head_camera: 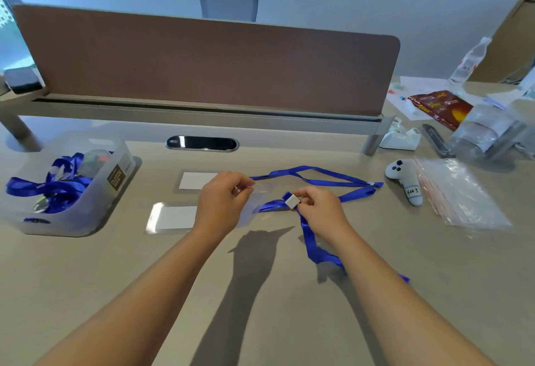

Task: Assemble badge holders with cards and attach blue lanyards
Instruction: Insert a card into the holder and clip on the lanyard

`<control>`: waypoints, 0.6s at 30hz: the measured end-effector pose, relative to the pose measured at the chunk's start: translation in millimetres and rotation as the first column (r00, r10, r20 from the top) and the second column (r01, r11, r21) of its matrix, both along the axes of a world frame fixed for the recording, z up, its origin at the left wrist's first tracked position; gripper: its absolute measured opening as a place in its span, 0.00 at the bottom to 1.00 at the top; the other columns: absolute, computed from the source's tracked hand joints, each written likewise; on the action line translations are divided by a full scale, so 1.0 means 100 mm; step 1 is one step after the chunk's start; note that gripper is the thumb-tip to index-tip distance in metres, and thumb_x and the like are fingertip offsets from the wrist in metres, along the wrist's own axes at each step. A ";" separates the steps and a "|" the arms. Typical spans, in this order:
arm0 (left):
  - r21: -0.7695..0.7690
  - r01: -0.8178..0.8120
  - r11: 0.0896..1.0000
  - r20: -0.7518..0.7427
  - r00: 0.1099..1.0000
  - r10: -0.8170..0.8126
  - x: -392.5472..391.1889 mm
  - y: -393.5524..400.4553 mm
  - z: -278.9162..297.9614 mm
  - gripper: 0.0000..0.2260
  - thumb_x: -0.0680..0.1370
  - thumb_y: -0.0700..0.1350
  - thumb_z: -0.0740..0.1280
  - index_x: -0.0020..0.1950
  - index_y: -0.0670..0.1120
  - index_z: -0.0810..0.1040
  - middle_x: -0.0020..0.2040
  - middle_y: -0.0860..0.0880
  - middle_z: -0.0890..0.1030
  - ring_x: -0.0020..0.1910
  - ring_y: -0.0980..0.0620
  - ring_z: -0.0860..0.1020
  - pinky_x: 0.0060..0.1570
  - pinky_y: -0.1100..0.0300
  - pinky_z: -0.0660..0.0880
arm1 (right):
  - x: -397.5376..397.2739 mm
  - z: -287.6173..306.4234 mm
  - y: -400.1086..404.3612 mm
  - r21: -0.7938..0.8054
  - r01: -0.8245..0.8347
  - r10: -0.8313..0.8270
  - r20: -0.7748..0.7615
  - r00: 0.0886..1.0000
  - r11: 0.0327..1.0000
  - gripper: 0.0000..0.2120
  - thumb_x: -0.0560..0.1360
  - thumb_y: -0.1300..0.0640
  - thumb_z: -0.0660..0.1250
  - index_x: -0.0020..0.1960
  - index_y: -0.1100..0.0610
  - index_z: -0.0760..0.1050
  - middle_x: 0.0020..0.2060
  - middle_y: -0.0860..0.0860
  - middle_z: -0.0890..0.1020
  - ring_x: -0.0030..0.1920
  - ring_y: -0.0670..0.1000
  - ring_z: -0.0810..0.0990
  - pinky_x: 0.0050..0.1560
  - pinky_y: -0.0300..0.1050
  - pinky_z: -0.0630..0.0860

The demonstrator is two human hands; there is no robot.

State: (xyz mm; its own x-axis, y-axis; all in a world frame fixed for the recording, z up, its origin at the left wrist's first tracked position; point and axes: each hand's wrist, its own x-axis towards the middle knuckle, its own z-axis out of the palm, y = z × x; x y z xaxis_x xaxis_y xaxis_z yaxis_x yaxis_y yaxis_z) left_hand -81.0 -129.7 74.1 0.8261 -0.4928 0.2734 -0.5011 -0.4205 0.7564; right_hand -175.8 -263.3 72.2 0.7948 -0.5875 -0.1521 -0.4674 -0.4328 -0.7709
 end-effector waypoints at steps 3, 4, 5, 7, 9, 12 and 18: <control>-0.001 -0.007 1.000 -0.001 1.000 0.007 0.00 0.05 0.05 0.07 0.74 0.38 0.64 0.50 0.39 0.79 0.49 0.41 0.80 0.42 0.51 0.71 0.42 0.63 0.68 | 0.02 0.06 0.05 0.094 0.001 -0.003 0.017 1.000 0.996 0.12 0.74 0.67 0.59 0.56 0.62 0.76 0.42 0.52 0.79 0.35 0.44 0.72 0.32 0.34 0.65; -0.004 -0.008 1.000 -0.004 1.000 0.008 0.00 0.07 0.06 0.07 0.74 0.38 0.64 0.50 0.39 0.79 0.49 0.40 0.81 0.42 0.51 0.72 0.44 0.61 0.68 | 0.02 0.08 0.07 0.116 -0.002 0.000 0.017 1.000 0.993 0.11 0.74 0.67 0.60 0.54 0.62 0.76 0.44 0.54 0.79 0.34 0.44 0.71 0.31 0.34 0.65; -0.005 -0.009 1.000 -0.006 1.000 0.009 0.00 0.09 0.07 0.07 0.74 0.37 0.64 0.50 0.39 0.79 0.49 0.40 0.81 0.42 0.51 0.72 0.44 0.60 0.68 | 0.03 0.10 0.09 0.143 -0.003 0.001 0.014 1.000 0.990 0.09 0.74 0.66 0.60 0.51 0.61 0.76 0.43 0.54 0.79 0.32 0.44 0.70 0.31 0.35 0.64; -0.005 -0.011 1.000 0.000 1.000 0.011 0.01 0.13 0.09 0.07 0.74 0.37 0.64 0.50 0.39 0.79 0.49 0.40 0.81 0.42 0.51 0.72 0.43 0.62 0.68 | 0.05 0.12 0.12 0.220 0.004 -0.001 -0.015 1.000 0.976 0.08 0.75 0.66 0.57 0.44 0.57 0.73 0.40 0.52 0.77 0.32 0.45 0.69 0.30 0.35 0.65; 0.004 -0.016 1.000 0.022 1.000 0.016 0.03 0.16 0.09 0.07 0.74 0.38 0.64 0.50 0.39 0.79 0.50 0.40 0.81 0.42 0.52 0.71 0.38 0.69 0.66 | 0.07 0.11 0.15 0.274 0.022 -0.003 -0.071 0.997 0.961 0.10 0.76 0.67 0.54 0.42 0.55 0.69 0.36 0.50 0.71 0.32 0.46 0.67 0.31 0.37 0.65; 0.021 -0.028 0.999 0.038 0.999 0.027 0.04 0.20 0.10 0.07 0.74 0.39 0.64 0.50 0.39 0.79 0.50 0.41 0.80 0.42 0.54 0.70 0.37 0.75 0.63 | 0.09 0.10 0.17 0.297 0.034 0.002 -0.122 0.993 0.954 0.08 0.75 0.66 0.53 0.43 0.57 0.67 0.33 0.50 0.67 0.32 0.47 0.65 0.32 0.39 0.63; 0.020 -0.021 1.000 0.036 0.999 0.020 0.03 0.22 0.10 0.08 0.74 0.39 0.64 0.51 0.38 0.78 0.51 0.39 0.80 0.43 0.53 0.70 0.36 0.72 0.64 | 0.06 0.12 0.21 0.281 0.023 -0.008 -0.055 0.998 0.959 0.13 0.75 0.52 0.63 0.35 0.55 0.65 0.32 0.51 0.69 0.31 0.47 0.66 0.33 0.39 0.67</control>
